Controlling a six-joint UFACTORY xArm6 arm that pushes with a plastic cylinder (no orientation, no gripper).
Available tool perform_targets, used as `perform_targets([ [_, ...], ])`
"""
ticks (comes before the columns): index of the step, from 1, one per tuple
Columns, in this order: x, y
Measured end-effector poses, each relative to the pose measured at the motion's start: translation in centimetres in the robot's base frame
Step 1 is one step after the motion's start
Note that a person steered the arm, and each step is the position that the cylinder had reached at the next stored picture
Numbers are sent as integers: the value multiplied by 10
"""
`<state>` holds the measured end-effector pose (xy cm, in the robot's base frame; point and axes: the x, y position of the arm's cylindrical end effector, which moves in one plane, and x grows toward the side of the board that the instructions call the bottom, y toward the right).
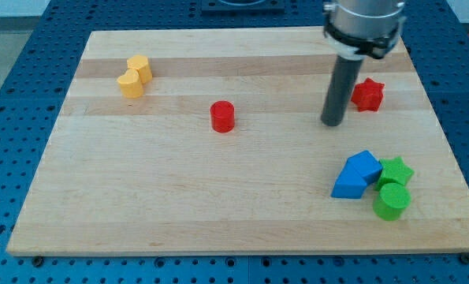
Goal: Move the red circle towards the red star
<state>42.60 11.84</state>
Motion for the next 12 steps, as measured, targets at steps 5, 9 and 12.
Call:
perform_targets([
  [5,0,-171],
  [9,-70,-163],
  [12,-72,-168],
])
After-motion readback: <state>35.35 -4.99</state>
